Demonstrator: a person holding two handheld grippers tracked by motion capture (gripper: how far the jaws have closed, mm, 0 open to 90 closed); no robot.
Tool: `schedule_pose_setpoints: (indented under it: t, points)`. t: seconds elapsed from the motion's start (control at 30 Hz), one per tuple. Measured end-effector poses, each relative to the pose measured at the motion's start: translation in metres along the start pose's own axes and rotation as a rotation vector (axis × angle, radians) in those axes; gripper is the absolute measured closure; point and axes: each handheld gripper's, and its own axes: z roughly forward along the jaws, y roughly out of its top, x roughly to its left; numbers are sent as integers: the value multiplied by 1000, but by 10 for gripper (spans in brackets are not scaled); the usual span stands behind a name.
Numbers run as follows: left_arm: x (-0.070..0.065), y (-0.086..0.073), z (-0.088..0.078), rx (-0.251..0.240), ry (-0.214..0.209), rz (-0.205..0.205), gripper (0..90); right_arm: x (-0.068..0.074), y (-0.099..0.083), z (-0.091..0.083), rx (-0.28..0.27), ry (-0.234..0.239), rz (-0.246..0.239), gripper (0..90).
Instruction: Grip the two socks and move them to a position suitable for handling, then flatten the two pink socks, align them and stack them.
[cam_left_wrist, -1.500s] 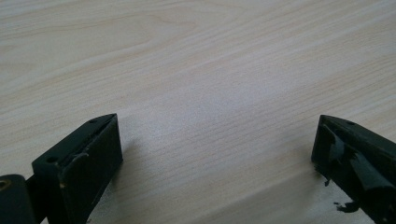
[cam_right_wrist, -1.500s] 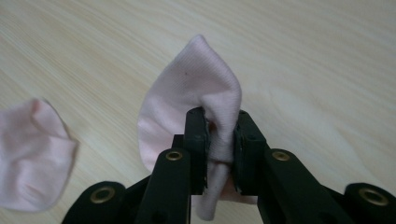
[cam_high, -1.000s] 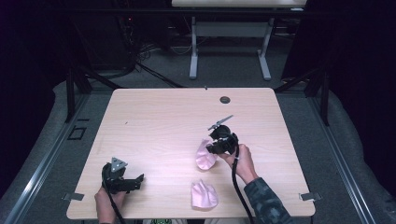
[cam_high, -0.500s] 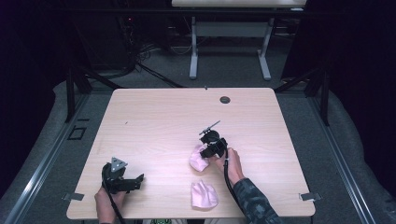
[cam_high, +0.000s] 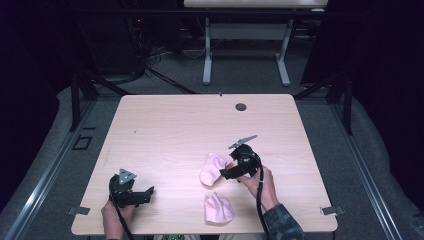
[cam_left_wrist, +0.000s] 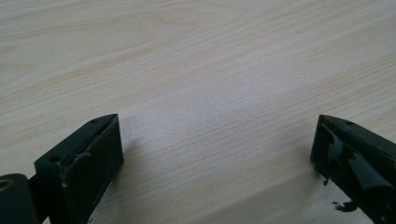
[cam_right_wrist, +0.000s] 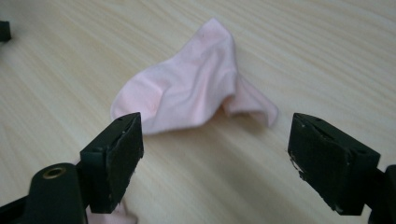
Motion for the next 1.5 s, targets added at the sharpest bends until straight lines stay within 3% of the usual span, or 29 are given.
schedule_pose_setpoints:
  t: [0.2,0.23,0.4,0.43,0.5,0.6,0.67,0.77,0.83,0.93,1.13,1.3,1.5]
  points:
    - [0,0,0,0,-1,0,22,2,-23,-17,6,-7,-26,198]
    - [0,0,0,0,-1,0,22,6,-34,-22,5,-3,-33,210]
    - [0,0,0,1,0,0,25,13,-47,-27,17,-9,-61,247]
    - [0,0,0,2,4,-3,25,16,-54,-27,34,10,-61,265]
    - [0,0,0,2,5,-13,24,17,-56,-27,38,26,-54,275]
    - [-1,0,0,3,14,-22,24,20,-62,-26,44,7,-62,287]
    - [-3,1,-5,38,30,-42,30,24,-65,-24,54,18,-74,300]
    - [-5,1,-14,32,-5,-73,25,29,-65,-24,69,22,-99,319]
    - [-16,0,-29,-29,-36,-84,27,32,-65,-22,76,30,-112,337]
    - [-34,-1,-38,-59,-69,-62,33,38,-63,-16,88,45,-125,389]
    - [-68,-3,-46,-78,-179,-11,123,57,-61,2,141,45,-208,500]
    - [-87,-7,-48,-72,-209,43,156,60,-62,10,175,39,-214,599]
    - [-97,-11,-49,-75,-225,73,175,62,-67,11,177,40,-233,738]
